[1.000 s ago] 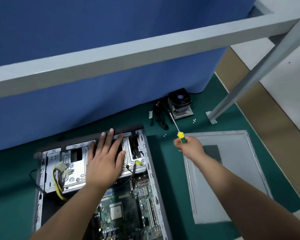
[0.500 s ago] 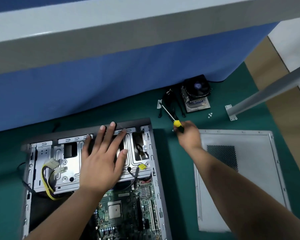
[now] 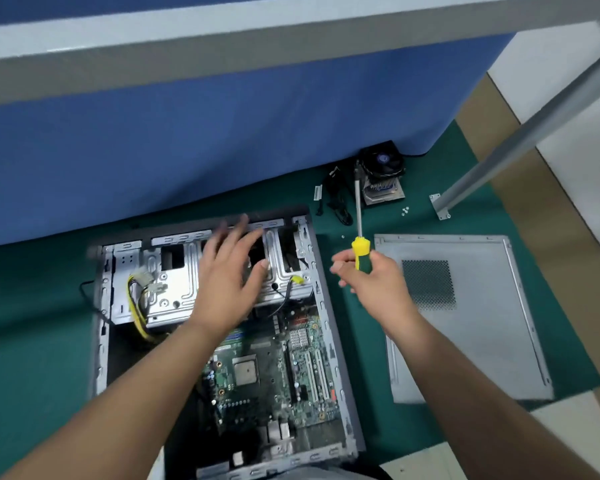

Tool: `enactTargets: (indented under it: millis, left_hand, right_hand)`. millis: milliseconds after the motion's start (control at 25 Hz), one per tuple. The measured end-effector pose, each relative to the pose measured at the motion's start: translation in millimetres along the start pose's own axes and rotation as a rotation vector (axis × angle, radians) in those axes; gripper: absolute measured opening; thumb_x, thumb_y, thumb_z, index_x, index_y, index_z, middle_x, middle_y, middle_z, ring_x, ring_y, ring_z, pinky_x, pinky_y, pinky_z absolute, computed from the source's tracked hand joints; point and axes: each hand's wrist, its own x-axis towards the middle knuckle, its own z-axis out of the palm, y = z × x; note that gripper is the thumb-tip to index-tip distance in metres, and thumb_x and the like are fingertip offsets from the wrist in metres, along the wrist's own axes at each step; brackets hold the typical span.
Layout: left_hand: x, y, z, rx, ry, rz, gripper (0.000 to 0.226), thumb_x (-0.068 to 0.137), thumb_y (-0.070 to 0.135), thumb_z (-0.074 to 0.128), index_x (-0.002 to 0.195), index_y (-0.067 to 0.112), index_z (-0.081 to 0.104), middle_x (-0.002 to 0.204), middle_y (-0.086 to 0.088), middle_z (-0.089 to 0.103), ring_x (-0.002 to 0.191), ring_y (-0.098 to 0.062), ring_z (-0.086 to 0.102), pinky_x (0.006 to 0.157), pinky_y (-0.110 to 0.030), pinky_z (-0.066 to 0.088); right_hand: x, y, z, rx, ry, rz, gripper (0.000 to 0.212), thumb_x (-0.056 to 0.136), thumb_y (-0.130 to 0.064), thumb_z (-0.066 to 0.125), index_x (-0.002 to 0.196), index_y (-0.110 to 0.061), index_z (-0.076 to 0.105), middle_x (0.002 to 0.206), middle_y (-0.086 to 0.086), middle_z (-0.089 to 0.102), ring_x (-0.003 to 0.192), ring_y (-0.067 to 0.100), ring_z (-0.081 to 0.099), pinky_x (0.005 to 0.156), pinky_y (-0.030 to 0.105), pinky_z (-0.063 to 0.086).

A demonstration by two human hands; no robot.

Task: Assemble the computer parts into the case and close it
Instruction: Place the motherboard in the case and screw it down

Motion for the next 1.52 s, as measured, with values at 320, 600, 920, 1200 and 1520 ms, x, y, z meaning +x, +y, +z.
enactTargets:
  millis: [320, 600, 920, 1200, 1520]
  left_hand:
    - [-110, 35, -19, -0.877, -0.299, -0.219, 0.014, 0.095, 0.028, 0.073, 0.107, 0.03, 0.079, 0.105, 0.004, 0.078, 0.1, -0.014, 0.073, 0.088, -0.031, 0.056]
    - [-126, 13, -41, -0.915, -0.49, -0.214, 0.007, 0.089, 0.023, 0.079, 0.094, 0.019, 0.078, 0.094, -0.008, 0.078, 0.089, -0.019, 0.075, 0.079, -0.024, 0.058]
    - [-124, -13, -31, -1.672, 0.009, -0.939, 0.016, 0.096, 0.0, 0.057, 0.112, -0.002, 0.057, 0.11, -0.023, 0.074, 0.099, -0.028, 0.075, 0.081, -0.032, 0.063]
    - [-128, -14, -36, -1.847, 0.073, -1.028, 0.007, 0.097, 0.002, 0.054, 0.093, 0.0, 0.06, 0.107, -0.023, 0.075, 0.095, -0.029, 0.077, 0.076, -0.035, 0.064]
    - [-126, -7, -38, -1.988, 0.084, -1.009, 0.006, 0.096, -0.001, 0.056, 0.098, -0.003, 0.062, 0.11, -0.027, 0.073, 0.101, -0.036, 0.075, 0.076, -0.041, 0.064]
  right_hand:
    - [-96, -10, 44, 0.165, -0.268, 0.126, 0.015, 0.078, -0.018, 0.088, 0.082, -0.021, 0.074, 0.072, 0.001, 0.069, 0.062, 0.011, 0.059, 0.057, 0.023, 0.05]
    - [-120, -5, 56, 0.245, -0.444, 0.34, 0.023, 0.078, -0.015, 0.089, 0.093, -0.014, 0.07, 0.092, 0.013, 0.077, 0.06, 0.009, 0.058, 0.055, 0.021, 0.051]
    - [-135, 9, 64, -0.184, -0.491, 0.175, 0.026, 0.092, -0.01, 0.069, 0.114, -0.016, 0.055, 0.089, 0.005, 0.069, 0.053, 0.013, 0.054, 0.055, 0.028, 0.043]
    - [-142, 15, 47, 0.216, -0.287, 0.121, 0.04, 0.092, -0.001, 0.07, 0.128, -0.018, 0.064, 0.123, 0.013, 0.066, 0.083, 0.024, 0.074, 0.07, 0.025, 0.057]
    - [-142, 24, 52, 0.569, -0.007, 0.038, 0.025, 0.094, -0.008, 0.069, 0.118, -0.007, 0.065, 0.084, 0.014, 0.073, 0.082, 0.024, 0.071, 0.075, 0.027, 0.06]
